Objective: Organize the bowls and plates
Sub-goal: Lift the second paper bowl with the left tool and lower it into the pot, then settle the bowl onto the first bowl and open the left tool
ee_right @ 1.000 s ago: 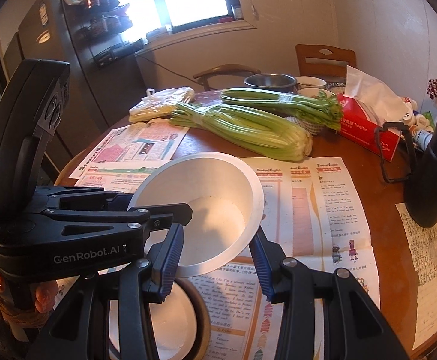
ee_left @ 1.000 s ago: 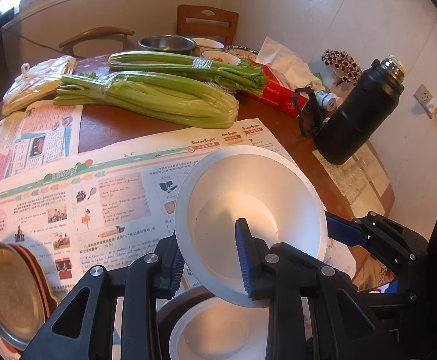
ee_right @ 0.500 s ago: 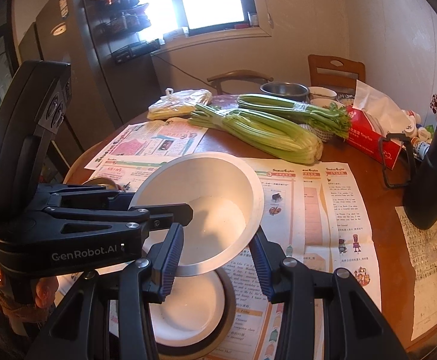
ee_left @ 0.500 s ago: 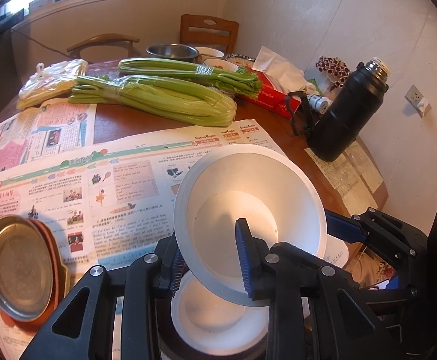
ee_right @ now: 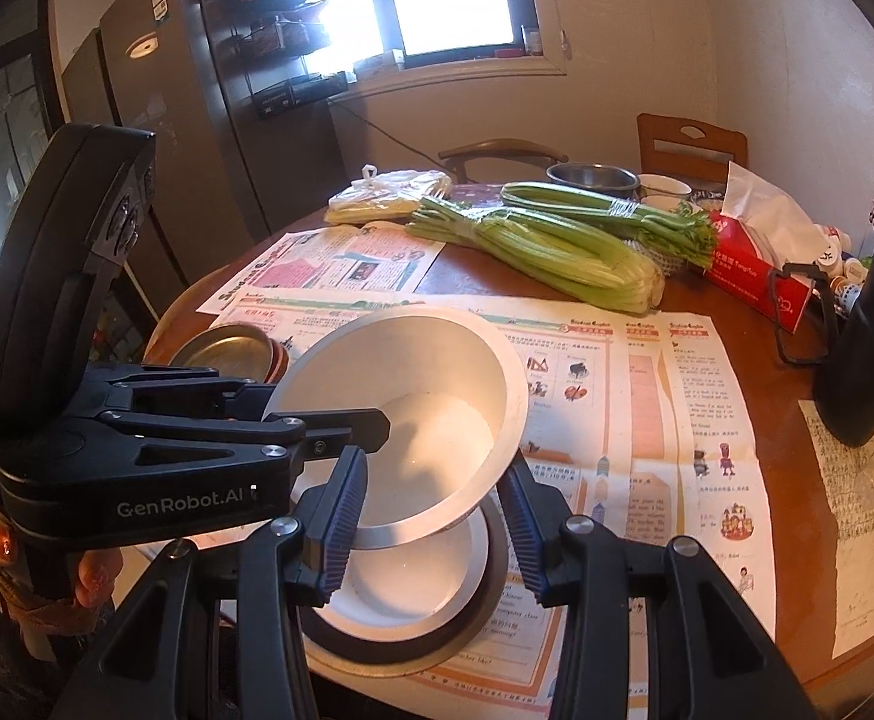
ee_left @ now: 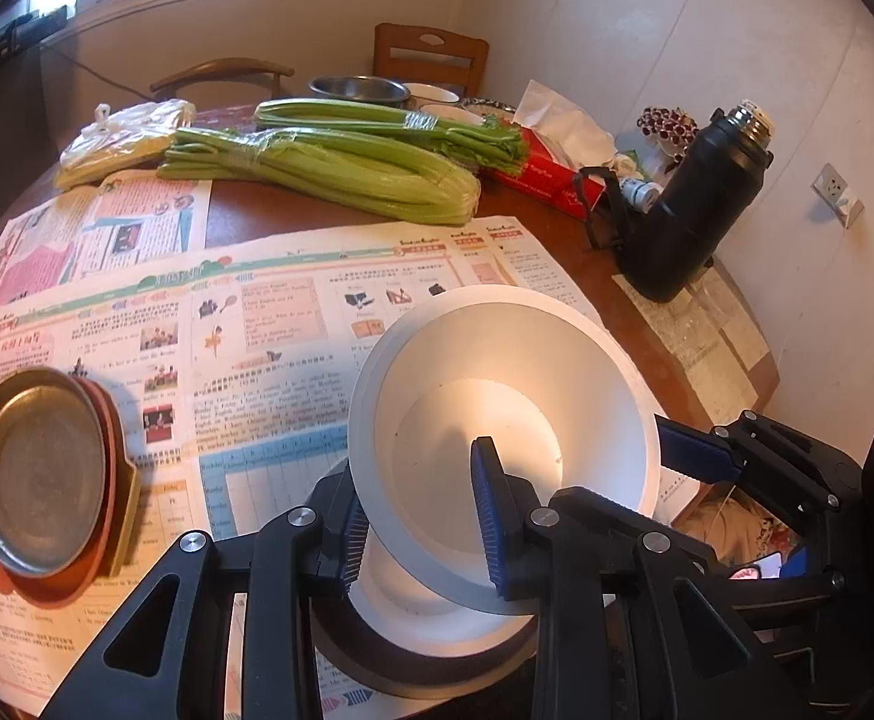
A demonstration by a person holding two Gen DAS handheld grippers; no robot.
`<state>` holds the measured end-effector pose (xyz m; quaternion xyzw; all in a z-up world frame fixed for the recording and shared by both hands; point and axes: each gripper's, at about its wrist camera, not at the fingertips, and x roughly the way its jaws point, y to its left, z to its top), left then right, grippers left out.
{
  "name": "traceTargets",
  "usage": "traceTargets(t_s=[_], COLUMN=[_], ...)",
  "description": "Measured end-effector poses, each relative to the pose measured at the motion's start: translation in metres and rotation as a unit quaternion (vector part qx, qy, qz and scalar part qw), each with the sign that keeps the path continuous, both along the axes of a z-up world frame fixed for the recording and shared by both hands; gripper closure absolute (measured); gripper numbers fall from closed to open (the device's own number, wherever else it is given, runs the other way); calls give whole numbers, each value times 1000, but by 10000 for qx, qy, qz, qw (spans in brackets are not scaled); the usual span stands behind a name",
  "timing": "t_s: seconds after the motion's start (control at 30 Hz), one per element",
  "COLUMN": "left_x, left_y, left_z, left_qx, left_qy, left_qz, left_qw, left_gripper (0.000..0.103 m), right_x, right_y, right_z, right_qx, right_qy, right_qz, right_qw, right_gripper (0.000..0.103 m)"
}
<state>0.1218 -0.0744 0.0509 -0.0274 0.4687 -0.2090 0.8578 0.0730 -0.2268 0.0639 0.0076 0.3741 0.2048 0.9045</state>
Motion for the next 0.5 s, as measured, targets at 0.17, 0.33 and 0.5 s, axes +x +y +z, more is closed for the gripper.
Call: traceTargets(t_s=[0.17, 0.33, 0.5], left_x=[-5, -7, -9], left_y=[1, 1, 1], left_z=[-7, -13, -19], left_qx=[25, 74, 93], left_qy=[51, 105, 170], left_qz=[33, 52, 53], left_qw=[10000, 9999, 9998], left_gripper=[72, 72, 72], right_x=[-4, -7, -8], right_y=[2, 3, 3], right_z=[-7, -12, -17], right_qx=[-8, -10, -27], right_qy=[73, 142, 188], right_qz=[50, 86, 100], right_qw=[10000, 9999, 9998], right_gripper=[57, 57, 57])
